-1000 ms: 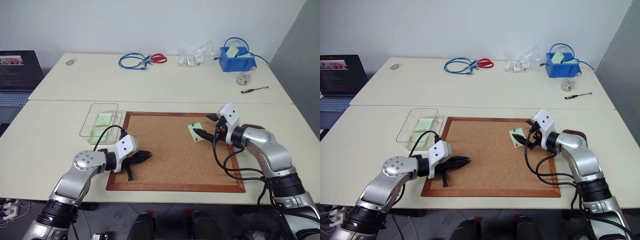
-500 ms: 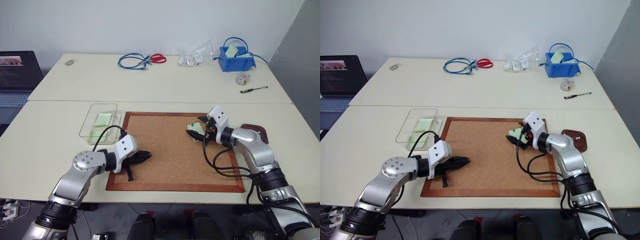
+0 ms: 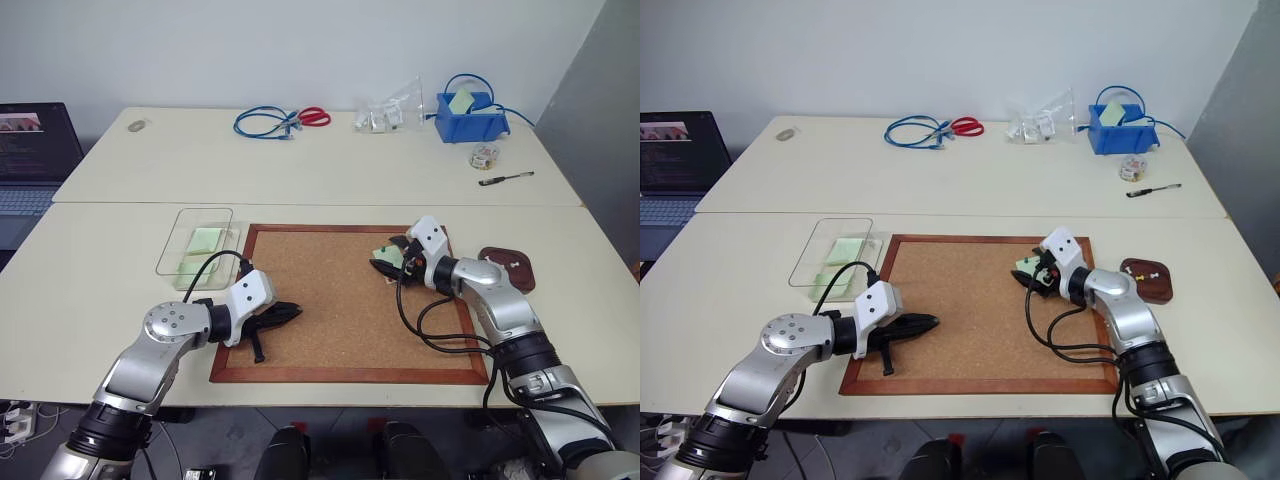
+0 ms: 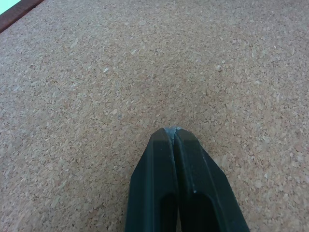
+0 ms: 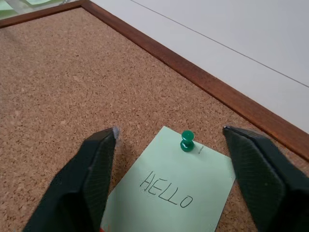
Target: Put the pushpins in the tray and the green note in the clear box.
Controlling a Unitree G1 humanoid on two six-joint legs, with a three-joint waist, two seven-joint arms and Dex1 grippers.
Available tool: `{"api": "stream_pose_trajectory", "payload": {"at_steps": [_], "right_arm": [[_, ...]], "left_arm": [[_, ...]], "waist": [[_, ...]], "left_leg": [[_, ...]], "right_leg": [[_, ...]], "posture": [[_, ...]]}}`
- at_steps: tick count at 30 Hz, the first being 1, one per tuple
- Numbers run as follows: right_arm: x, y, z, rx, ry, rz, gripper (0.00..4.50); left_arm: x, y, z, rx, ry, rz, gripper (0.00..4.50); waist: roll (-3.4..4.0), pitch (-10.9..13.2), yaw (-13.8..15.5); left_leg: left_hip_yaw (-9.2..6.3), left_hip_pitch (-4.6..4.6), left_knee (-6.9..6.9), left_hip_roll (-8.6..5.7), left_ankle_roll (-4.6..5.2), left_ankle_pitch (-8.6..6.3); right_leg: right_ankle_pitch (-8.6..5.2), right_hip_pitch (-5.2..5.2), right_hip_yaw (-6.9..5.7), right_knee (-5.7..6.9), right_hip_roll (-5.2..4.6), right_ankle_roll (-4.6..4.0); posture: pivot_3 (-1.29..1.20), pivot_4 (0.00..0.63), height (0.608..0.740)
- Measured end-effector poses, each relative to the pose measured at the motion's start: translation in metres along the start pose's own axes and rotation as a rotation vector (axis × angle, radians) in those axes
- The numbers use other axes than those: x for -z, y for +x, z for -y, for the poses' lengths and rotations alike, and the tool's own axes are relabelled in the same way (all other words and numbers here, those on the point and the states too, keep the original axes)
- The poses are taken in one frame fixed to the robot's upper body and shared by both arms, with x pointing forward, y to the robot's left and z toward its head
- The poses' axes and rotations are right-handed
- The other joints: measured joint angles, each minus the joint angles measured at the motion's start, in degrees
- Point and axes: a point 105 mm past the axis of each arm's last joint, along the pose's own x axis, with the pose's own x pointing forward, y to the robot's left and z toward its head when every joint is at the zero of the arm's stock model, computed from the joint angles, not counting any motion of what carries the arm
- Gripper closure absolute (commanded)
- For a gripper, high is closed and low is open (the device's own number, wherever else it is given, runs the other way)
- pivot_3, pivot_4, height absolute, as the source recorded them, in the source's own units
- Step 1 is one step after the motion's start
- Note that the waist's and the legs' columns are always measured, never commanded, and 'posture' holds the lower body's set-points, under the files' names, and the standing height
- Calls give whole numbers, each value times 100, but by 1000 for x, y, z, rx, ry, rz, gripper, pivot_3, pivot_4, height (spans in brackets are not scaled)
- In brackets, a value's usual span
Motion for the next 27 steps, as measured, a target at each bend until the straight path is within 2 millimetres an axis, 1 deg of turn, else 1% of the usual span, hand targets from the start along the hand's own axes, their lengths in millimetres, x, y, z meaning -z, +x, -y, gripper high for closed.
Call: {"api": "stream_pose_trajectory", "payload": {"at_steps": [1,3,4,5,6,7,8,10,14,27], "right_arm": [[1,0,0,0,0,-1,1936],[3,1,0,1,3,-4,2233],[3,1,0,1,3,-4,2500],[3,1,0,0,4,-4,2645],[3,1,0,-1,4,-3,2929],[3,1,0,-2,5,-3,3066],[3,1,0,0,7,-3,3361],[4,0,2,12,11,-2,3769],[4,1,5,28,16,-3,4477],[3,1,5,27,5,2,4477]], "left_arm": [[0,0,0,-1,0,0,4500],[0,0,0,-1,0,0,4500],[0,0,0,-1,0,0,4500],[0,0,0,-1,1,0,4500],[0,0,0,-1,1,0,4500],[0,0,0,-2,1,0,4500],[0,0,0,-2,1,0,4500],[-1,0,1,-2,3,0,4500],[-1,0,1,-5,3,1,4500],[0,0,3,-10,-6,-5,4500]], "waist": [[0,0,0],[0,0,0],[1,0,-1],[1,0,0],[1,0,0],[1,0,0],[1,0,0],[1,0,0],[1,0,-1],[2,2,-5]], "left_leg": [[0,0,0,0,0,0],[0,0,0,0,0,0],[0,0,0,0,0,0],[0,0,0,0,0,0],[0,0,-1,0,0,0],[0,0,0,0,0,0],[0,0,0,0,0,0],[0,0,0,0,0,0],[0,0,-1,0,0,0],[0,0,-1,0,0,0]], "right_leg": [[0,0,0,0,0,0],[0,0,0,0,0,0],[0,0,0,0,0,0],[0,0,0,0,0,0],[0,0,0,0,0,0],[0,0,0,0,0,0],[0,0,0,0,0,0],[0,0,1,0,0,0],[0,0,0,0,0,0],[0,-1,1,1,0,0]], "posture": [[0,150,740],[0,150,740],[0,150,740],[0,150,740],[0,150,740],[0,150,740],[0,150,740],[0,150,740],[0,150,740],[0,150,740]]}}
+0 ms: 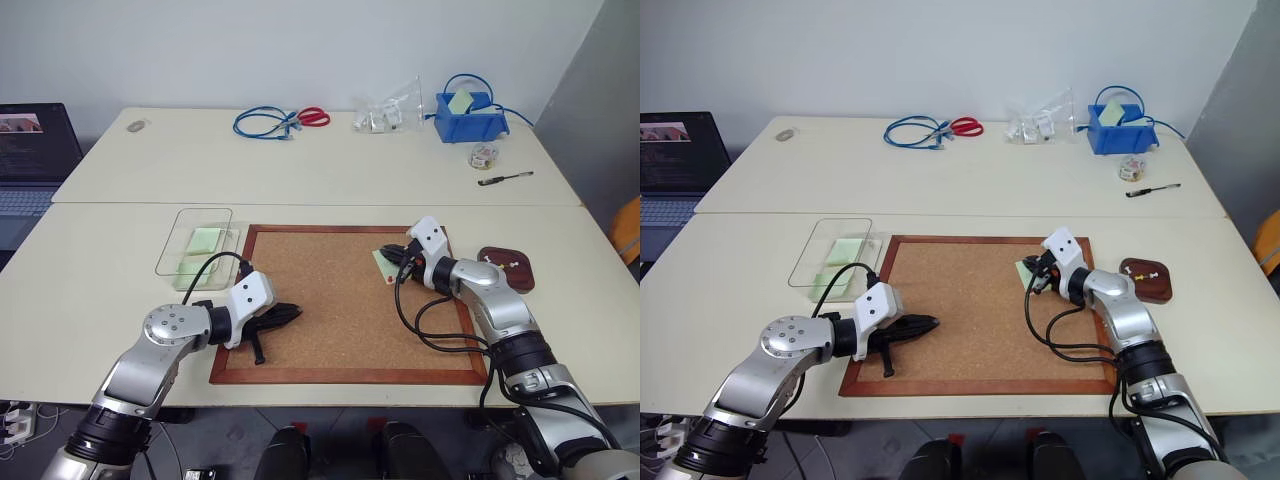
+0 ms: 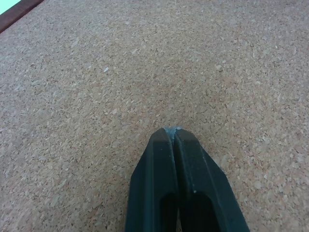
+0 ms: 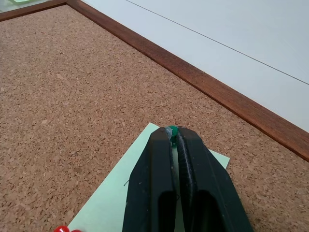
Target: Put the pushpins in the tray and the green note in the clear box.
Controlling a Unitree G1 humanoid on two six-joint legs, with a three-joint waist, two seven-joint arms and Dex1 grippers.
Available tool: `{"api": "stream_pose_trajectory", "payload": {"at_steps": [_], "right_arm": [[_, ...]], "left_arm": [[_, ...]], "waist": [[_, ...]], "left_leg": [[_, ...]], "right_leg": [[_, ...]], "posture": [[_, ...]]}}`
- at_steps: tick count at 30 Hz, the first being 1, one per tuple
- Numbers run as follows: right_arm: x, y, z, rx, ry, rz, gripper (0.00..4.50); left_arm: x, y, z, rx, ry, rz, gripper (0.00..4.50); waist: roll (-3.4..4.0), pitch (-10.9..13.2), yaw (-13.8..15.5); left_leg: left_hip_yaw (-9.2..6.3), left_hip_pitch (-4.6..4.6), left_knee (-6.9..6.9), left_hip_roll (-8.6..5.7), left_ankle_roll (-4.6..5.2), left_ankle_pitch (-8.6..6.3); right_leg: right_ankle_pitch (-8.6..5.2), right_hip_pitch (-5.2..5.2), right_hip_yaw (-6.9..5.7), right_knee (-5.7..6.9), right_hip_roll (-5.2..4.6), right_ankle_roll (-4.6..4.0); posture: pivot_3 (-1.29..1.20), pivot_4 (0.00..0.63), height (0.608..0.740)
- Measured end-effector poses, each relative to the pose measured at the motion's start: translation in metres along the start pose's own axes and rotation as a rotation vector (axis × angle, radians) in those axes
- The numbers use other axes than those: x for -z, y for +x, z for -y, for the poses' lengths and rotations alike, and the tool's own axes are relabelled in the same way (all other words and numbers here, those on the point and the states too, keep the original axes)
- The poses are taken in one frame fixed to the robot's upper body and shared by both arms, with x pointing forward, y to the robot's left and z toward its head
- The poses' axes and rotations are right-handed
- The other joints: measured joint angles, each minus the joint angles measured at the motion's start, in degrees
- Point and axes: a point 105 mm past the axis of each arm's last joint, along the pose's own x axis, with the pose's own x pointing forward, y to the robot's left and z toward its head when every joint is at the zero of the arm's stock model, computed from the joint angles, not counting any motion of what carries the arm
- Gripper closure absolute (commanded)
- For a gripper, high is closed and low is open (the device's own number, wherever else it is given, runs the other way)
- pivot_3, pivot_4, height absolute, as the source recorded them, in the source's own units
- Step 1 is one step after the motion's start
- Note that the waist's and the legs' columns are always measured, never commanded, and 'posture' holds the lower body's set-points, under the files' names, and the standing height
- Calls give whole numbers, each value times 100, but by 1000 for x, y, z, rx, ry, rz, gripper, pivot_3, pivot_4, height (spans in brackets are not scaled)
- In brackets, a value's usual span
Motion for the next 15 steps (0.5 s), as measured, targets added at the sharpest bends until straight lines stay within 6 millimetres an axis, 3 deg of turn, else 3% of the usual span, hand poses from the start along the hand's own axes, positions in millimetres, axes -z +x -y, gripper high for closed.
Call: {"api": "stream_pose_trajectory", "payload": {"at_steps": [11,15], "right_arm": [[-7,-1,-2,-16,-41,22,4477],[-27,-5,-1,-13,-70,89,4477]], "left_arm": [[-1,-3,1,7,1,-20,4500],[1,-4,2,11,-17,-31,4500]], "waist": [[14,9,-13],[15,8,-40]], "left_leg": [[2,-2,-3,0,0,0],[1,0,-3,1,0,0]], "right_leg": [[0,-6,2,0,0,0],[0,-2,2,0,0,0]], "posture": [[0,150,740],[0,150,740]]}}
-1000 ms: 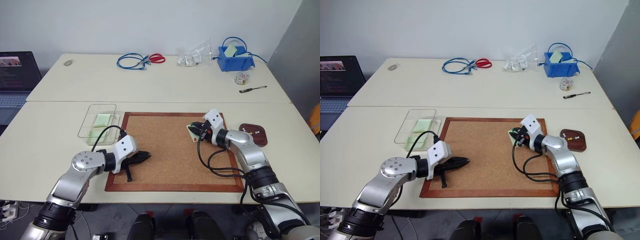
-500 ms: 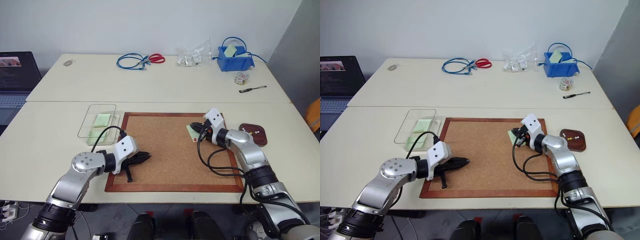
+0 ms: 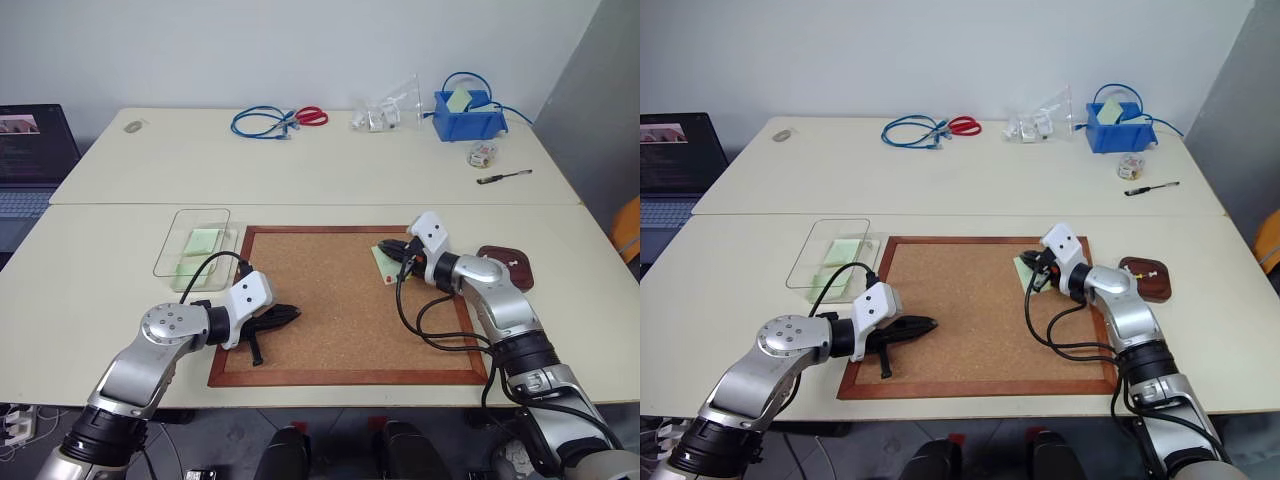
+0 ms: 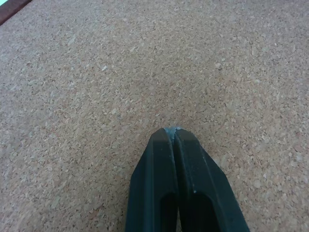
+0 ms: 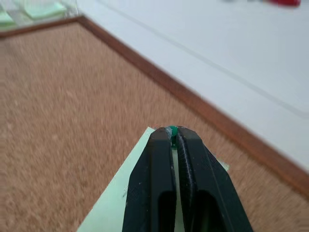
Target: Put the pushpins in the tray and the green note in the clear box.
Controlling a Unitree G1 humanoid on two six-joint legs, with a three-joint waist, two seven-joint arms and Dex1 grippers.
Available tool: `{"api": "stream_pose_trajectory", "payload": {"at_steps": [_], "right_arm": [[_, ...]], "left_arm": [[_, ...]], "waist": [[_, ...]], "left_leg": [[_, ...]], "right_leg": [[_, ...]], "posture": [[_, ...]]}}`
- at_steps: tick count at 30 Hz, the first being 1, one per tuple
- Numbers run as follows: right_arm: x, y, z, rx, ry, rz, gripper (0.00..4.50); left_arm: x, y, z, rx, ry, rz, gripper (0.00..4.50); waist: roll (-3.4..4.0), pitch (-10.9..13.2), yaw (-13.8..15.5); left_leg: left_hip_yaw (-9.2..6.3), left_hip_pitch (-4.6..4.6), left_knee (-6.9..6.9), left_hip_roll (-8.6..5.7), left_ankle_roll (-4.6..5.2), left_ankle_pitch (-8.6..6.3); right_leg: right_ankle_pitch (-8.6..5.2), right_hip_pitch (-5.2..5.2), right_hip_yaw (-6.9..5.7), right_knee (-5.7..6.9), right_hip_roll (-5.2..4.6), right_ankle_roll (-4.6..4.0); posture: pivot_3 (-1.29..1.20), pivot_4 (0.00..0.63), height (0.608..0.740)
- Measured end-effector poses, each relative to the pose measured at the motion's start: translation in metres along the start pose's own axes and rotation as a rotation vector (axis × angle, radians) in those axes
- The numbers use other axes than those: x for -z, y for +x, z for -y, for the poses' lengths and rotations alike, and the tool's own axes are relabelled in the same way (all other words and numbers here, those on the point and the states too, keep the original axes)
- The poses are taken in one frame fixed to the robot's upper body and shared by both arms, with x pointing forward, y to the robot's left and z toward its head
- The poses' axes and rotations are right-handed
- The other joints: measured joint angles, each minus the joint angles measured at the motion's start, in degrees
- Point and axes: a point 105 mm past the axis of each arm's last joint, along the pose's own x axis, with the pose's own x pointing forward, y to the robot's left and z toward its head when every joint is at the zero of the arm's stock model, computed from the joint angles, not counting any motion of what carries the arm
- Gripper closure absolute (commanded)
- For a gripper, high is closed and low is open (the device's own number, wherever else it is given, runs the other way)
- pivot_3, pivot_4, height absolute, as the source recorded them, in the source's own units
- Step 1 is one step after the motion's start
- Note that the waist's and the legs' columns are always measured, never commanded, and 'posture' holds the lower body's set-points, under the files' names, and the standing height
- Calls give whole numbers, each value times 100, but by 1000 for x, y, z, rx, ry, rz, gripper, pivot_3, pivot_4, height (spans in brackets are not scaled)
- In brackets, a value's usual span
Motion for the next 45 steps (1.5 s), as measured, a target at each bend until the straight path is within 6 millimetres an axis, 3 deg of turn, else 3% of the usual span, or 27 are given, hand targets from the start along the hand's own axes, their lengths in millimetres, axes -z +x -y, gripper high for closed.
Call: {"api": "stream_pose_trajectory", "payload": {"at_steps": [17,24,30,45], "right_arm": [[-19,-5,3,14,-39,35,4477],[-20,-44,34,203,-10,0,4477],[-5,-88,56,387,39,-88,4477],[21,-143,64,622,194,-199,4477]], "left_arm": [[1,-1,1,6,-2,-11,4500],[2,-2,1,4,-7,-11,4500],[2,-2,1,6,-11,-7,4500],[2,2,0,28,-11,5,4500]], "waist": [[0,0,-15],[5,-3,-21],[10,-6,-26],[28,-16,22]], "left_leg": [[0,0,-1,0,0,0],[0,-1,-2,-1,0,0],[6,3,-3,-1,1,0],[4,4,-2,-3,1,0]], "right_leg": [[0,0,0,0,0,0],[0,1,1,-1,-1,0],[-1,2,7,-3,-1,-1],[-1,7,5,-5,-1,0]], "posture": [[0,150,740],[0,150,740],[0,150,740],[0,150,740]]}}
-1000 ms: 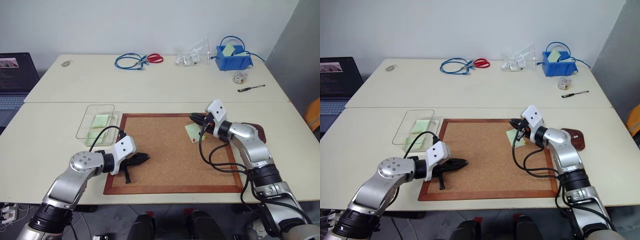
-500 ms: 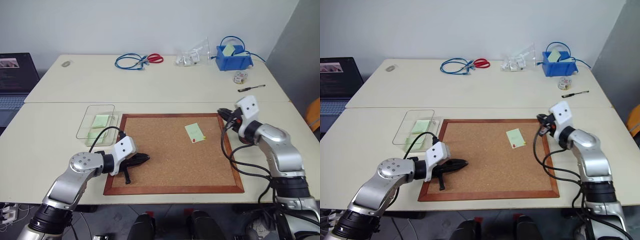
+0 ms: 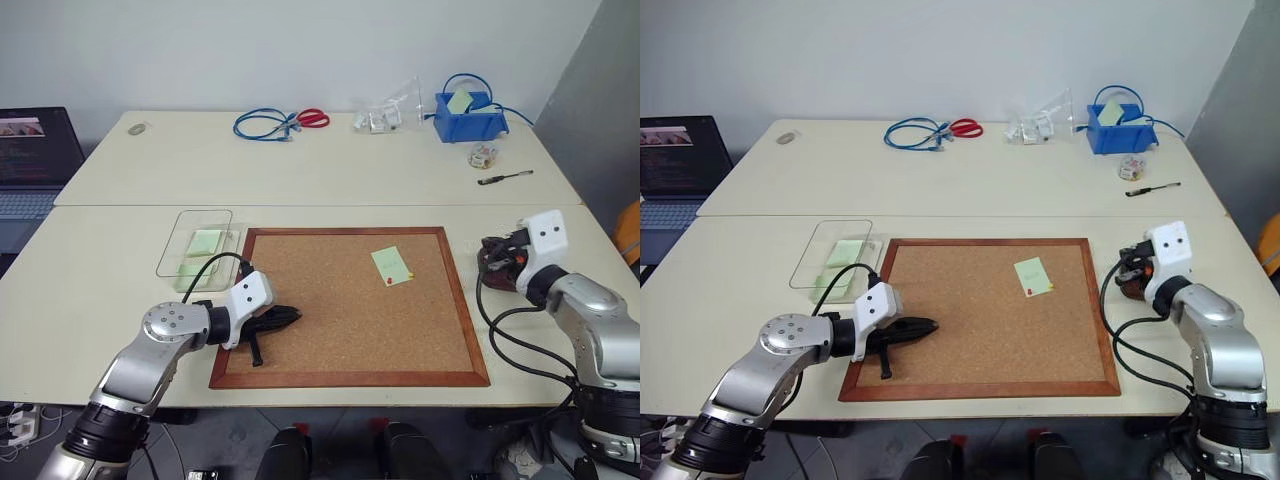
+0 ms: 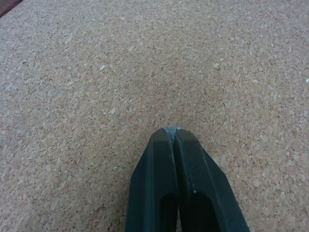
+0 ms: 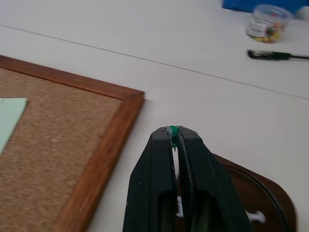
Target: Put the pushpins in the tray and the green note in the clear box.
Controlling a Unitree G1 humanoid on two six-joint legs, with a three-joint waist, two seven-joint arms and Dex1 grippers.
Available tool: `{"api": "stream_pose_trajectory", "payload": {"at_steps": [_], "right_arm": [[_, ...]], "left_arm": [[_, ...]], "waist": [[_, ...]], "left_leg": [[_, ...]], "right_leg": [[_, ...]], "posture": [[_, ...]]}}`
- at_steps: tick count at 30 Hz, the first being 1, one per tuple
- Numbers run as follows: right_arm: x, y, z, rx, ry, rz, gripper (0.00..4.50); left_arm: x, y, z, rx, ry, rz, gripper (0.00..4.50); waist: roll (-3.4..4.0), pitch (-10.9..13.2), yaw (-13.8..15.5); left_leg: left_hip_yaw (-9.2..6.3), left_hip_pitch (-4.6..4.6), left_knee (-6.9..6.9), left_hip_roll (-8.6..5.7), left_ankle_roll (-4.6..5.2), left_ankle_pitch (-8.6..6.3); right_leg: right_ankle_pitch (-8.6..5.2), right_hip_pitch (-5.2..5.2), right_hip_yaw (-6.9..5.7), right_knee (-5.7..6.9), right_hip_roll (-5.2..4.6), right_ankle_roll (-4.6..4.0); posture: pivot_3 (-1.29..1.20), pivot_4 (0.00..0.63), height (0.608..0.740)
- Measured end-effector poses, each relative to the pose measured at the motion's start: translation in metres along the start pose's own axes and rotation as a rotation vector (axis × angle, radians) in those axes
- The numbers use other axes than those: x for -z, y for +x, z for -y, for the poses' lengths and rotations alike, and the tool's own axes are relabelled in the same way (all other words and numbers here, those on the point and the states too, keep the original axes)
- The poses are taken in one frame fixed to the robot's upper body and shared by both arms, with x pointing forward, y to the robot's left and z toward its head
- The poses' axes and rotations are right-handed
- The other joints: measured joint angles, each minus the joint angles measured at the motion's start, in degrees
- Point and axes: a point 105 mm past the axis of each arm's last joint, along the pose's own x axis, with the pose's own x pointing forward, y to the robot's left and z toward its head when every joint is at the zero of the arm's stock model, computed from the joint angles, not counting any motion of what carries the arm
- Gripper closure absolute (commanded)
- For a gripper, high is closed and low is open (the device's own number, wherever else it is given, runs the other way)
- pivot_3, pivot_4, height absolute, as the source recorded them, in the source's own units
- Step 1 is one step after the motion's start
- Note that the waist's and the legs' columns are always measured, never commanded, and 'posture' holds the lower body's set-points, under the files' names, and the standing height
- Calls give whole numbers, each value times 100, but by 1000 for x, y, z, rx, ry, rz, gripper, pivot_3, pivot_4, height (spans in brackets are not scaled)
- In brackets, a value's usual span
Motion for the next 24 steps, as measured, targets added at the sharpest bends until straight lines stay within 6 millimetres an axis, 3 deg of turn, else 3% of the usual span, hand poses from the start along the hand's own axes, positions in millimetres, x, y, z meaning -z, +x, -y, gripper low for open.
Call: {"api": "stream_pose_trajectory", "payload": {"at_steps": [11,24], "right_arm": [[15,-3,19,85,76,-51,4477],[22,-1,23,100,101,-74,1737]], "left_arm": [[0,1,0,4,7,3,4500],[0,1,0,4,9,4,4500]], "waist": [[16,-9,-1],[22,-13,-1]], "left_leg": [[2,1,-1,0,0,0],[2,1,-2,0,1,0]], "right_leg": [[0,2,1,-3,0,0],[0,2,1,-5,1,0]], "posture": [[0,150,740],[0,150,740]]}}
